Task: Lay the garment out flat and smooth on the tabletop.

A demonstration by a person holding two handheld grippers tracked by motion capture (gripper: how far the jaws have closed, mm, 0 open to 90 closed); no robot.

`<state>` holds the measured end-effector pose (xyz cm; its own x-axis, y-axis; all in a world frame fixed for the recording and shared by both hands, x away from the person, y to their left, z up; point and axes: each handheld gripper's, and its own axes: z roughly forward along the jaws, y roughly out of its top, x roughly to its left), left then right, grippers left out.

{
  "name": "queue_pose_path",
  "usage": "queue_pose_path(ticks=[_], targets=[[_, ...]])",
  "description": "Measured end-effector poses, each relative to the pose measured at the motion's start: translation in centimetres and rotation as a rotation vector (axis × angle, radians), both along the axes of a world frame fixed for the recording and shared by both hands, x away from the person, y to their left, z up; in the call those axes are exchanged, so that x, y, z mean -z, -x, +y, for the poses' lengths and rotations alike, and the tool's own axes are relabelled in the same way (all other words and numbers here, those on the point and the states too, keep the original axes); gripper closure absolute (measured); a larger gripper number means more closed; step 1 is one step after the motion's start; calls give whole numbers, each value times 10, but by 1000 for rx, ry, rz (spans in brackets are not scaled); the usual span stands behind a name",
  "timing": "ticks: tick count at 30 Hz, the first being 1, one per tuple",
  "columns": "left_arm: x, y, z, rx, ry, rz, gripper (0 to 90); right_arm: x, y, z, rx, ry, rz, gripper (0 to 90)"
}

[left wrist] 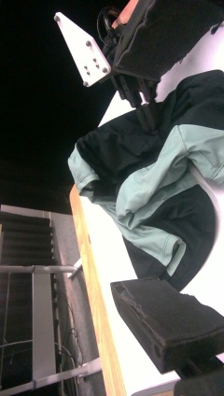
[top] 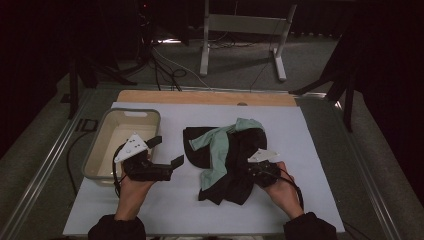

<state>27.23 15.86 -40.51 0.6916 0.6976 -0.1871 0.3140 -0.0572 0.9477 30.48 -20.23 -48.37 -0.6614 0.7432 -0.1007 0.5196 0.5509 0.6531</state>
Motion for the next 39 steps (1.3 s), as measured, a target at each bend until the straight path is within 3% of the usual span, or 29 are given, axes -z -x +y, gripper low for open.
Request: queue_pose_path(ticks=[5,13,21,26,29,35,36,39], targets=[[0,0,0,-2,0,0,2,-13,0,0,9,-57,-35,884],[2,0,-3,0,-8,-5,3,-44,1,17,-52,-131,-100,886],[3,0,-3,-3,-8,-3,5,-62,-8,48,-112,-188,-114,888],[3,0,-3,-1,-7,-4,6,-76,-11,75,-155,-197,-142,891],[3,0,-2,-1,-6,-1,6,-81,-13,88,-192,-233,-118,890],[3,-1,-3,3,-8,0,6,-65,-19,105,-220,-174,-68,876],[3,-1,-3,4,-10,0,6,-63,-20,105,-219,-176,-67,850],[4,-1,-2,3,-8,2,6,-64,-18,101,-222,-203,-54,633]])
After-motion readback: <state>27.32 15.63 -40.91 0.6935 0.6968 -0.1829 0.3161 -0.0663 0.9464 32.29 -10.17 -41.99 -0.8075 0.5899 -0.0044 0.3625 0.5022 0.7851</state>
